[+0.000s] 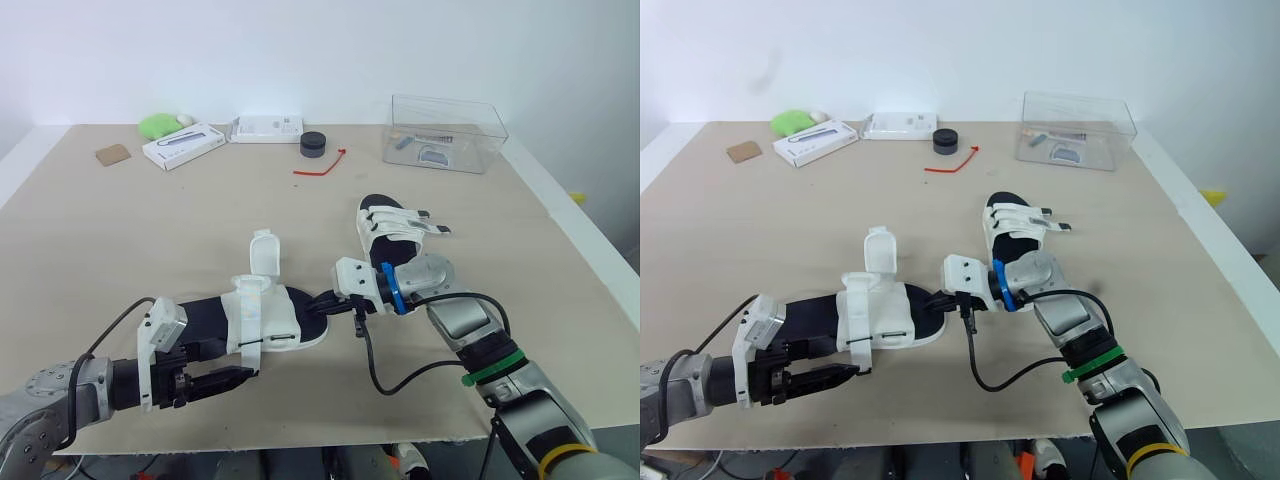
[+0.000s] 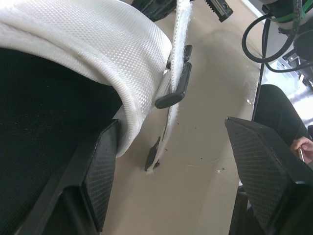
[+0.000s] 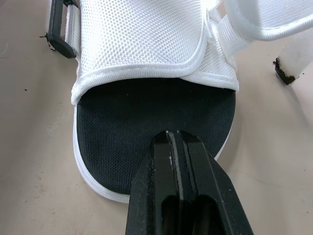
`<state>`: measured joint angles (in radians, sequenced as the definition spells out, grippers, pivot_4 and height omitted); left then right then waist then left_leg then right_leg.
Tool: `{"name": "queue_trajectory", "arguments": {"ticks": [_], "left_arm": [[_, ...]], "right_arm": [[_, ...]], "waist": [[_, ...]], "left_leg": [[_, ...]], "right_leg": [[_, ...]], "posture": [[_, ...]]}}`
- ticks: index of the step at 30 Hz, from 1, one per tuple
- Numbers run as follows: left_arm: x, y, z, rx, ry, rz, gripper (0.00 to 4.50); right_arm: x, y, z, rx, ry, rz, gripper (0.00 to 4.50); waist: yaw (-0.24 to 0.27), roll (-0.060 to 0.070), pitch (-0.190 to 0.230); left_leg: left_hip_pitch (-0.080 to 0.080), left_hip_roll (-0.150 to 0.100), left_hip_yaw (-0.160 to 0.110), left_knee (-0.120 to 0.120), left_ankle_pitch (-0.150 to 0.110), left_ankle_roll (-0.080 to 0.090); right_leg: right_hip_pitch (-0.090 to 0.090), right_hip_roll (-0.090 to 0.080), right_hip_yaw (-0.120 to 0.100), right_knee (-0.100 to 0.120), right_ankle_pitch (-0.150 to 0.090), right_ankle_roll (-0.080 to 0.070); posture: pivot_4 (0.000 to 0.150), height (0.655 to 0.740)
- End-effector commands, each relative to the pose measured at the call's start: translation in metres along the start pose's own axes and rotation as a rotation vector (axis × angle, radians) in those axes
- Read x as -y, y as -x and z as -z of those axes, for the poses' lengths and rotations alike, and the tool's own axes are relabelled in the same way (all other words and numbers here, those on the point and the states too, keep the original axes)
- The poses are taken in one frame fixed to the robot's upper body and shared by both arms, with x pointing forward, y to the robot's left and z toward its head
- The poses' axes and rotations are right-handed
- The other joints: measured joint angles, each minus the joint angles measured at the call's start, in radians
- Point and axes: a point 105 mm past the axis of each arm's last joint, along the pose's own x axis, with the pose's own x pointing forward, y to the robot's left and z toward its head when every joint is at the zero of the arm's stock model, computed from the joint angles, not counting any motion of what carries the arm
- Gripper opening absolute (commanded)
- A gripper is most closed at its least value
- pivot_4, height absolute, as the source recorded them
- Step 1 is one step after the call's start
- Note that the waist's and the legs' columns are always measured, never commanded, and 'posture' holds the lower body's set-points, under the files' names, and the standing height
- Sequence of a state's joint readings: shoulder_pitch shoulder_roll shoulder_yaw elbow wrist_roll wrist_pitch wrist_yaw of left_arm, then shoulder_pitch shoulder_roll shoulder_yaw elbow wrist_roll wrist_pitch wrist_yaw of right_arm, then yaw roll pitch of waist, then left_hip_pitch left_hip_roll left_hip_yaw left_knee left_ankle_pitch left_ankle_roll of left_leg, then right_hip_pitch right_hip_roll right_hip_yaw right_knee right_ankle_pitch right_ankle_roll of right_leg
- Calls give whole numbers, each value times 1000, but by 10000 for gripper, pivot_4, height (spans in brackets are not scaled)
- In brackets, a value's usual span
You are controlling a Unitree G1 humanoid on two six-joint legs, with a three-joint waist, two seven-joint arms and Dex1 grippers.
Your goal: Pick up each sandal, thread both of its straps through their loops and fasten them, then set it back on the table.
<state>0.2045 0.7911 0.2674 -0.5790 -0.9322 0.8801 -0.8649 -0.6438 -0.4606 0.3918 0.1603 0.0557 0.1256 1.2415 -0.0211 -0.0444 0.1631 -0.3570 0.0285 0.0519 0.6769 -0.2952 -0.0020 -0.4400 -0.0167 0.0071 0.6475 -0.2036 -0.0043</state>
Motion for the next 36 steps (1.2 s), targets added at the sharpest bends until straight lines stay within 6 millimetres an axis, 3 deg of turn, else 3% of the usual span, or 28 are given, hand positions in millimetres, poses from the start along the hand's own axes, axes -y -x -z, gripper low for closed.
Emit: {"name": "queue_trajectory", "arguments": {"ticks": [1, 5, 12, 16, 21, 36], "left_arm": [[1, 9, -3, -26, 18, 11, 35355], [15, 28, -18, -17, 122, 107, 35355], [44, 33, 0, -138, 255, 241, 35355], [31, 19, 12, -127, 202, 163, 35355], [7, -3, 4, -44, 144, 92, 35355], [4, -26, -10, -37, 56, 132, 35355]], "right_arm": [[-6, -4, 6, -24, -16, -26, 0], [-6, -3, 7, -28, -16, -26, 0], [-3, -6, 5, -21, -12, -23, 0], [-4, -6, 5, -21, -12, -22, 0], [-5, -5, 5, -24, -15, -18, 0], [-7, -2, 6, -34, -22, -10, 0]], "waist": [[0, 0, 0], [0, -1, 0], [-1, 0, 1], [0, 1, 1], [0, 0, 1], [1, -1, 1]], "left_leg": [[0, 0, 0, 0, 0, 0], [-1, 2, -1, -2, 0, 0], [0, 1, 0, -3, 0, 0], [0, 1, -1, -3, 0, -1], [1, 2, -1, -3, 1, -2], [1, 0, -1, -3, 1, -1]], "right_leg": [[0, 0, 0, 0, 0, 0], [-1, 2, -1, 0, -1, -2], [-2, 0, -1, 0, -2, -3], [-1, 1, -2, 0, -2, -3], [0, 2, -2, 0, -1, -4], [0, 1, -1, 0, 0, -4]], "posture": [[1500, 7400], [1500, 7400], [1500, 7400], [1500, 7400], [1500, 7400], [1500, 7400]]}}
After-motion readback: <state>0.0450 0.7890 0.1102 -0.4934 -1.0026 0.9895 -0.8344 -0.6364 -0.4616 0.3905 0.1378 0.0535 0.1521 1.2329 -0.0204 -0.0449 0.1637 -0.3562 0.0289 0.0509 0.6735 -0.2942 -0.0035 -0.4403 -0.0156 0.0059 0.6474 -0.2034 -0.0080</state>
